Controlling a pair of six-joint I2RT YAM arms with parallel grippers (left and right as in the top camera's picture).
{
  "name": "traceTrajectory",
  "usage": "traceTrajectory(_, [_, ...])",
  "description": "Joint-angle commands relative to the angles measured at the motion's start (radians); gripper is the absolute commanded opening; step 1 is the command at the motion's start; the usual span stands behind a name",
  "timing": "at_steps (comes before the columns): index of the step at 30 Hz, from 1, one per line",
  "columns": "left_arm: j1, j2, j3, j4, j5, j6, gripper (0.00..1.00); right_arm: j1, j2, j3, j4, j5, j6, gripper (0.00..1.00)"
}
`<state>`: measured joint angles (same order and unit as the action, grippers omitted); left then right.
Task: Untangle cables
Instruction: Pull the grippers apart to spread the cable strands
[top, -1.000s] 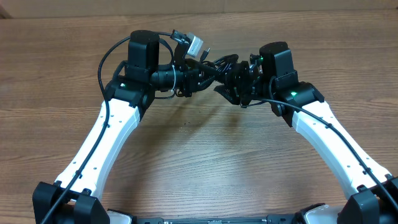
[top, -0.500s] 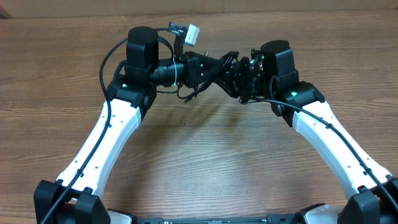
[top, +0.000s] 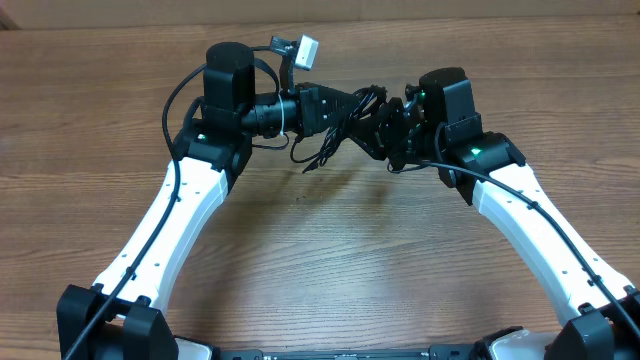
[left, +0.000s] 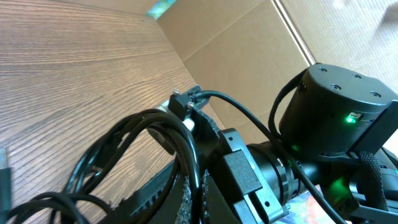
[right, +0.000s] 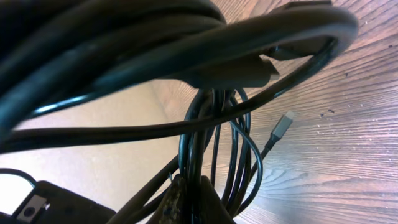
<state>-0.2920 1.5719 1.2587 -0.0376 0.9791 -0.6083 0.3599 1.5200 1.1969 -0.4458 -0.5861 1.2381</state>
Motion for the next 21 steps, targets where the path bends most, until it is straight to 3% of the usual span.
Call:
traceTrajectory(1, [0.047,-0.016,0.021,0.014,0.050,0.014,0.04,0.002,-0.004,0.002,-0.024,-0.016,-0.016,0.04])
traceTrajectory(10, [0.154,-0.016,0.021,-0.220,0.026,0.190,0.04,-0.077,-0.004,0.002,0.018,-0.243,-0.016,0.04])
traceTrajectory(15, [0.169,-0.016,0.021,-0.407,-0.089,0.294,0.04,-0.127,-0.004,0.002,0.109,-0.383,-0.011,0.04])
traceTrajectory(21, [0.166,-0.016,0.021,-0.519,-0.199,0.352,0.04,-0.149,-0.004,0.002,0.202,-0.441,0.019,0.04])
